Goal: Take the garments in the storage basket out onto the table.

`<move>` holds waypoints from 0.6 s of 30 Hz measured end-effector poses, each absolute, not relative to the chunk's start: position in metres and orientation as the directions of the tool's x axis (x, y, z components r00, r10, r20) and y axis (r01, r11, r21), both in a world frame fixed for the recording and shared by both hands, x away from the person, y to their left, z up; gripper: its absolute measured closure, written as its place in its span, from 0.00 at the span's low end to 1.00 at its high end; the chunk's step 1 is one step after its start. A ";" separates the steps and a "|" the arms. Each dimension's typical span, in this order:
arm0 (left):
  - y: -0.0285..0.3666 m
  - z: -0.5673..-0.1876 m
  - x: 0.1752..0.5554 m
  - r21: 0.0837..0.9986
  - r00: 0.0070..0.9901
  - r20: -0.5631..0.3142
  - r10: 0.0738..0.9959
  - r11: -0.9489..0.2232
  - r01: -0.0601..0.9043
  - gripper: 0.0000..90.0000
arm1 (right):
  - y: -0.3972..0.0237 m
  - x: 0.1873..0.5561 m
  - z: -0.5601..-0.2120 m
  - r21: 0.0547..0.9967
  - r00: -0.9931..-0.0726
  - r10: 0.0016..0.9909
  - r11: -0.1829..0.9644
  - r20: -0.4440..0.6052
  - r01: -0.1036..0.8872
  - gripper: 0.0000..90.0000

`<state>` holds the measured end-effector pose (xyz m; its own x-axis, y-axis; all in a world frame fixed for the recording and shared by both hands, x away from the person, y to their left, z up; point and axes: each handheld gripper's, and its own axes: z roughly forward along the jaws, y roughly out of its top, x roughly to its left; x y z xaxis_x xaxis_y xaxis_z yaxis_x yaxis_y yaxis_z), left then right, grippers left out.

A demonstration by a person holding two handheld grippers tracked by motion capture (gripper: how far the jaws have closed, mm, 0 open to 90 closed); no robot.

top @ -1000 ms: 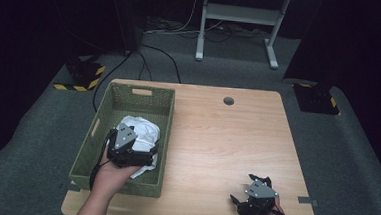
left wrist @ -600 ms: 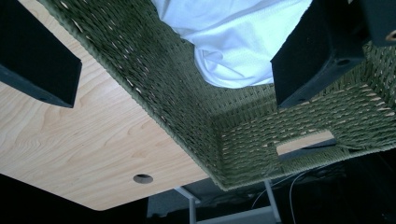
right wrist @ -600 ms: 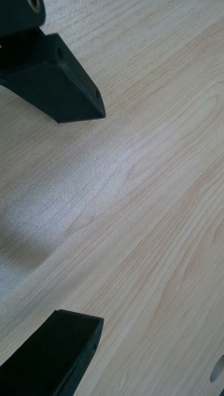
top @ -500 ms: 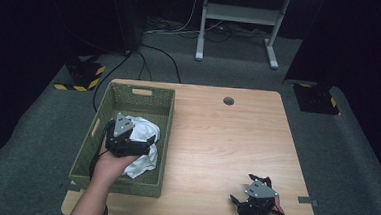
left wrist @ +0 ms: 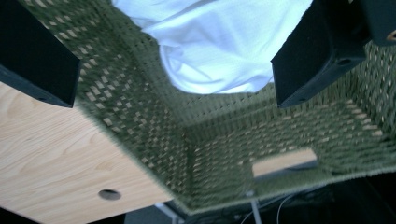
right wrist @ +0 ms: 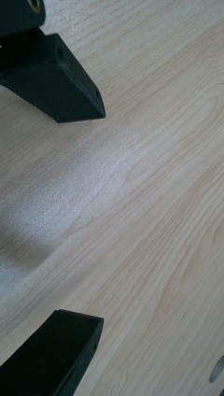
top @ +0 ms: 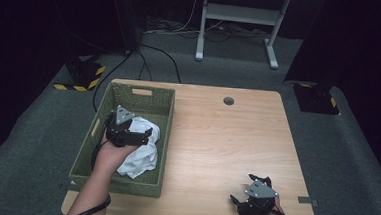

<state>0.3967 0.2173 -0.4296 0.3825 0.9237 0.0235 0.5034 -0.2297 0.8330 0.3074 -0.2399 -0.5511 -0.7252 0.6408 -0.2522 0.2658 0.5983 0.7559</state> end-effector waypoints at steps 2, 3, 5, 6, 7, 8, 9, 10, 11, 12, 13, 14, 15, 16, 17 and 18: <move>0.220 -0.435 0.402 0.821 0.369 0.018 0.929 -0.225 0.525 0.02 | -0.240 0.307 -0.551 0.757 -0.726 0.640 0.597 -0.251 0.264 0.02; 0.221 -0.438 0.403 0.817 0.362 0.009 0.932 -0.216 0.535 0.02 | -0.240 0.307 -0.551 0.757 -0.726 0.640 0.597 -0.251 0.264 0.02; 0.223 -0.444 0.407 0.807 0.351 -0.010 0.936 -0.199 0.556 0.02 | -0.240 0.308 -0.551 0.758 -0.727 0.640 0.596 -0.250 0.265 0.02; 0.223 -0.448 0.411 0.793 0.345 -0.005 0.939 -0.206 0.574 0.02 | -0.240 0.308 -0.551 0.758 -0.727 0.640 0.596 -0.249 0.265 0.02; 0.223 -0.449 0.412 0.788 0.343 -0.005 0.939 -0.208 0.580 0.02 | -0.240 0.308 -0.551 0.757 -0.728 0.639 0.597 -0.250 0.264 0.02; 0.223 -0.450 0.414 0.784 0.340 -0.006 0.940 -0.206 0.585 0.02 | -0.240 0.308 -0.551 0.757 -0.728 0.638 0.598 -0.250 0.263 0.02; 0.223 -0.451 0.415 0.780 0.337 -0.007 0.941 -0.206 0.591 0.02 | -0.240 0.308 -0.551 0.757 -0.729 0.637 0.598 -0.251 0.263 0.02; 0.223 -0.452 0.416 0.776 0.334 -0.008 0.942 -0.205 0.596 0.02 | -0.240 0.308 -0.551 0.757 -0.729 0.637 0.599 -0.251 0.263 0.02; 0.223 -0.453 0.419 0.767 0.329 -0.007 0.944 -0.206 0.608 0.02 | -0.240 0.307 -0.551 0.757 -0.729 0.637 0.599 -0.251 0.263 0.02; 0.223 -0.454 0.420 0.762 0.327 -0.006 0.945 -0.207 0.614 0.02 | -0.240 0.307 -0.551 0.756 -0.729 0.636 0.599 -0.251 0.262 0.02; 0.223 -0.455 0.422 0.757 0.322 -0.006 0.947 -0.206 0.620 0.02 | -0.240 0.307 -0.551 0.757 -0.729 0.636 0.599 -0.251 0.262 0.02; 0.223 -0.457 0.424 0.748 0.317 -0.003 0.948 -0.208 0.630 0.02 | -0.240 0.307 -0.551 0.757 -0.730 0.636 0.599 -0.252 0.261 0.02; 0.224 -0.458 0.425 0.742 0.314 0.001 0.950 -0.211 0.637 0.02 | -0.240 0.307 -0.551 0.756 -0.730 0.636 0.599 -0.250 0.262 0.02; 0.224 -0.460 0.426 0.737 0.309 0.003 0.951 -0.210 0.643 0.02 | -0.240 0.307 -0.551 0.757 -0.730 0.635 0.599 -0.250 0.262 0.02; 0.224 -0.461 0.428 0.732 0.304 0.002 0.953 -0.208 0.649 0.02 | -0.240 0.307 -0.551 0.757 -0.730 0.635 0.599 -0.250 0.262 0.02; 0.225 -0.463 0.429 0.724 0.300 0.004 0.954 -0.209 0.657 0.02 | -0.240 0.307 -0.551 0.757 -0.730 0.636 0.598 -0.250 0.261 0.02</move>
<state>0.4290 0.2248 -0.4632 0.3001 0.9539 0.0038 0.6567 -0.2094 0.7245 0.3072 -0.2401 -0.5510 -0.7305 0.6355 -0.2501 0.2614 0.5985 0.7573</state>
